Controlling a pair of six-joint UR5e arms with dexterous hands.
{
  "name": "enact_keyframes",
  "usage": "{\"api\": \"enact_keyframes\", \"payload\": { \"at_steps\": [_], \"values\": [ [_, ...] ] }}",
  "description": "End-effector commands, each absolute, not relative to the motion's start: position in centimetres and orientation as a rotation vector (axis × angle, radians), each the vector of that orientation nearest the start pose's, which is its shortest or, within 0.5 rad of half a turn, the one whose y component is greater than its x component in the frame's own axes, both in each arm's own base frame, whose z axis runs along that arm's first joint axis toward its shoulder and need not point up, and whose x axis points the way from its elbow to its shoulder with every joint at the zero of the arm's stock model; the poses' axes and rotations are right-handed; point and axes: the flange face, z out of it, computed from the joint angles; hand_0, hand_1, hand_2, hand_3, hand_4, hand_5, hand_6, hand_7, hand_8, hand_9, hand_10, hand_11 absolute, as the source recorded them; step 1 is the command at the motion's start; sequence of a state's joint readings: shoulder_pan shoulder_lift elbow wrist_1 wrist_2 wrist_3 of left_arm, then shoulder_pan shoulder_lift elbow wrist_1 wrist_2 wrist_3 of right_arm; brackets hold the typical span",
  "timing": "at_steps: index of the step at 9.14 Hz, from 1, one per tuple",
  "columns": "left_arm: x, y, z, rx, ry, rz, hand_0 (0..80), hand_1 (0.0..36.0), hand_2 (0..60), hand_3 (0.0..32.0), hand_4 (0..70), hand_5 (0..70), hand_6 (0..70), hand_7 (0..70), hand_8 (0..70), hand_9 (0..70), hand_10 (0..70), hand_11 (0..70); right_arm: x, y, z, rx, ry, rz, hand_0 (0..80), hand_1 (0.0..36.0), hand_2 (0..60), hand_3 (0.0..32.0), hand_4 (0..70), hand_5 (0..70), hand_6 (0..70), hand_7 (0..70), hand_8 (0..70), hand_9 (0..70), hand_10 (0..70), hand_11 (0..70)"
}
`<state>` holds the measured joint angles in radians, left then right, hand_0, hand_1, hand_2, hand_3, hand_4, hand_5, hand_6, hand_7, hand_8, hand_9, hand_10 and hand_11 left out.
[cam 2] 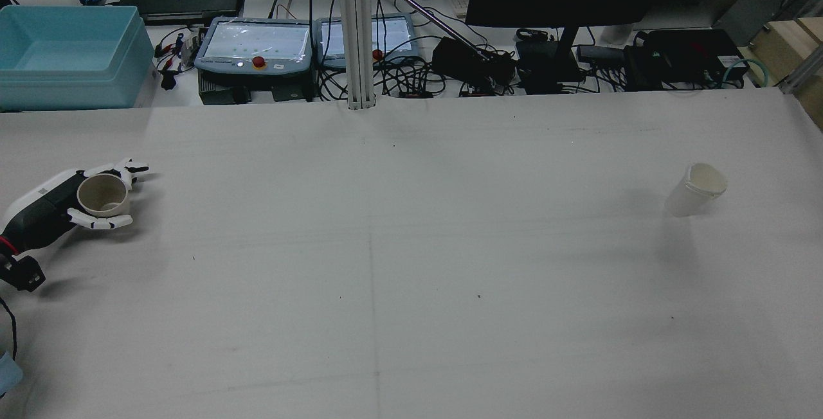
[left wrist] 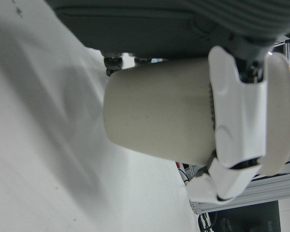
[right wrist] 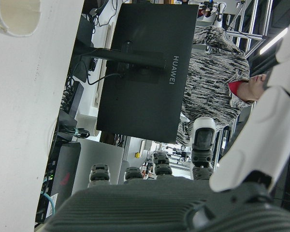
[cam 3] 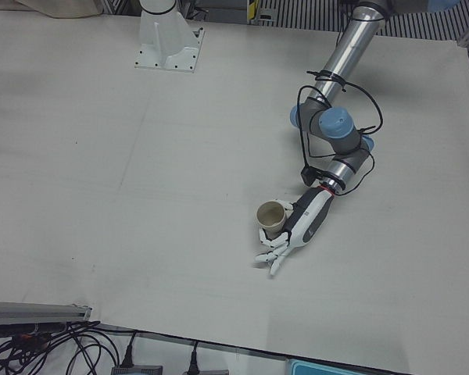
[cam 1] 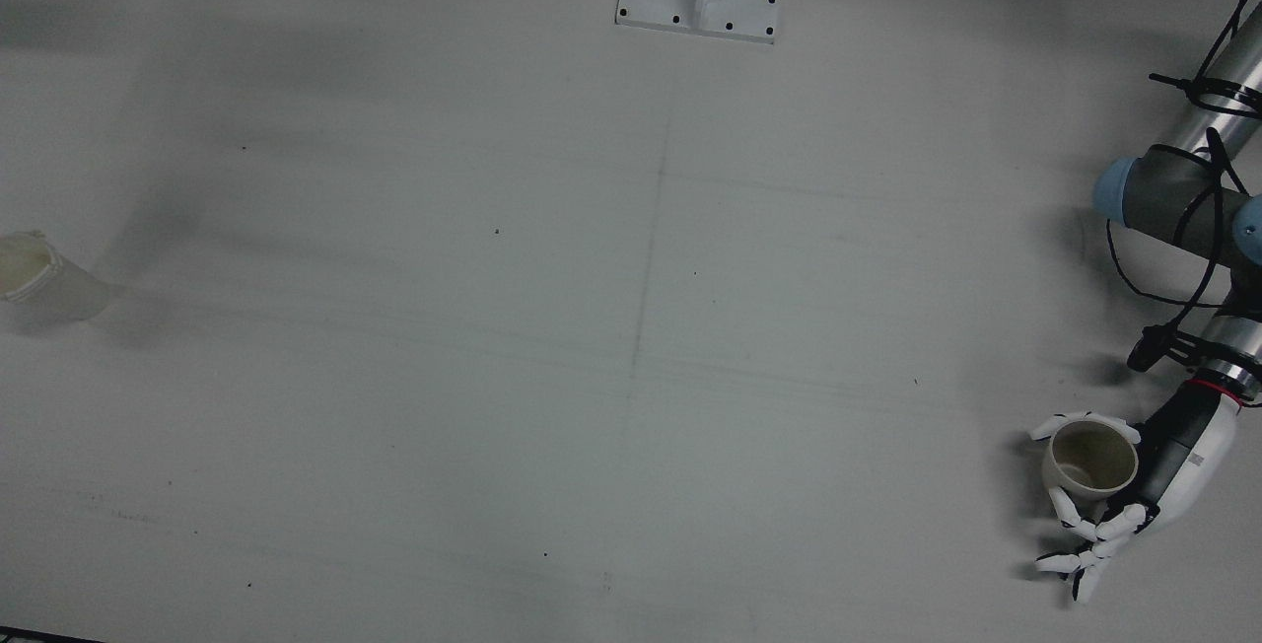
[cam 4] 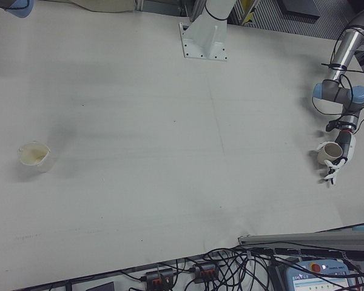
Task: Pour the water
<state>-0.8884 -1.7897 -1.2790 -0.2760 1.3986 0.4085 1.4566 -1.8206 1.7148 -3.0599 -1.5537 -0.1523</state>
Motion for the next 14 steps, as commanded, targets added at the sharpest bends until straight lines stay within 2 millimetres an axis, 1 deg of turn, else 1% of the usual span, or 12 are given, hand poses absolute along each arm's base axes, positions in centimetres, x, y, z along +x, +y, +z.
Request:
{"api": "enact_keyframes", "payload": {
  "at_steps": [1,3,4,5,6,7,8,9,10,11,13,14],
  "values": [
    [25.0,-56.4,64.9,-0.327,2.143,-1.651,59.9,36.0,60.0,0.0,66.9,70.0,12.1,23.4,1.5,3.2,4.5,9.2,9.2,-39.3,73.1,-0.084,2.315,-2.397,46.0,10.5,9.5,0.0,11.7,66.5,5.4,12.5,1.4,2.1,2.9,5.1],
    [24.9,-56.5,63.3,-0.421,2.179,-1.679,63.1,36.0,60.0,0.0,65.1,70.0,12.0,23.5,1.6,3.3,4.6,9.6,7.7,-41.9,76.3,-0.228,2.38,-2.51,46.6,11.8,11.9,0.0,13.2,62.3,6.2,12.4,2.2,2.2,3.4,6.0],
    [24.6,-56.3,61.0,-0.435,2.195,-1.676,63.0,36.0,60.0,0.0,63.7,70.0,11.6,23.2,1.5,3.2,4.6,9.5,5.7,-43.0,78.5,-0.26,2.484,-2.505,47.1,12.8,12.1,0.0,12.5,55.8,5.6,10.2,2.4,1.9,3.0,5.4],
    [24.3,-56.1,59.1,-0.439,2.2,-1.672,65.3,36.0,60.0,0.0,63.3,70.0,11.6,23.5,1.6,3.3,4.7,9.8,3.9,-43.6,78.8,-0.281,2.567,-2.501,47.7,14.2,11.9,0.0,8.5,43.5,3.8,6.1,2.0,0.8,2.5,4.9],
    [23.5,-56.4,57.9,-0.432,2.224,-1.667,65.7,36.0,60.0,0.0,62.0,70.0,11.5,23.5,1.6,3.3,4.6,9.7,2.0,-43.8,78.9,-0.358,2.657,-2.535,49.0,15.8,12.2,0.0,9.0,46.5,4.3,6.7,1.9,0.4,1.5,3.6],
    [23.2,-55.8,57.7,-0.433,2.222,-1.668,68.1,36.0,60.0,0.0,61.5,70.0,11.6,23.7,1.7,3.3,4.7,9.9,0.8,-43.2,81.1,-0.449,2.691,-2.609,52.1,19.6,11.3,0.0,5.5,33.2,2.9,5.3,1.2,0.0,0.0,1.5],
    [22.9,-55.5,58.0,-0.432,2.221,-1.674,69.4,36.0,60.0,0.0,60.4,70.0,11.4,23.7,1.7,3.3,4.5,9.5,0.3,-44.1,84.0,-0.446,2.658,-2.671,51.7,18.7,9.4,0.0,4.3,28.2,2.5,5.1,1.0,0.0,0.0,0.5],
    [22.4,-54.9,58.5,-0.433,2.213,-1.682,71.0,36.0,60.0,0.0,59.5,70.0,11.3,23.8,1.7,3.3,4.5,9.5,0.3,-43.8,86.6,-0.428,2.649,-2.672,48.9,15.2,8.2,0.0,3.3,31.2,2.1,4.4,1.1,0.0,0.0,1.6],
    [22.2,-54.6,58.7,-0.433,2.212,-1.683,71.6,36.0,60.0,0.0,58.9,70.0,11.2,23.7,1.7,3.3,4.7,9.8,0.5,-43.7,88.5,-0.385,2.604,-2.667,48.3,14.3,6.6,0.0,1.0,25.3,0.6,2.2,1.2,0.0,0.9,2.9],
    [22.3,-54.6,58.7,-0.432,2.209,-1.683,71.6,36.0,60.0,0.0,58.4,70.0,11.2,23.6,1.7,3.3,4.8,10.0,0.2,-45.0,88.8,-0.342,2.554,-2.659,47.8,13.3,5.3,0.0,0.7,27.0,0.2,1.6,1.4,0.0,1.8,4.2],
    [22.3,-54.6,58.8,-0.434,2.209,-1.684,72.8,36.0,60.0,0.0,58.1,70.0,11.3,23.6,1.9,3.3,5.0,10.3,-1.3,-48.3,86.2,-0.327,2.603,-2.592,48.0,13.3,5.5,0.0,3.2,29.0,1.2,3.2,1.2,0.0,1.1,3.1],
    [22.3,-54.6,58.8,-0.433,2.21,-1.685,73.0,36.0,60.0,0.0,57.9,70.0,11.3,23.6,1.9,3.3,5.1,10.4,-3.9,-50.1,84.9,-0.287,2.668,-2.569,49.0,14.8,6.7,0.0,5.7,32.7,2.1,5.1,1.0,0.0,0.1,1.8]
  ]
}}
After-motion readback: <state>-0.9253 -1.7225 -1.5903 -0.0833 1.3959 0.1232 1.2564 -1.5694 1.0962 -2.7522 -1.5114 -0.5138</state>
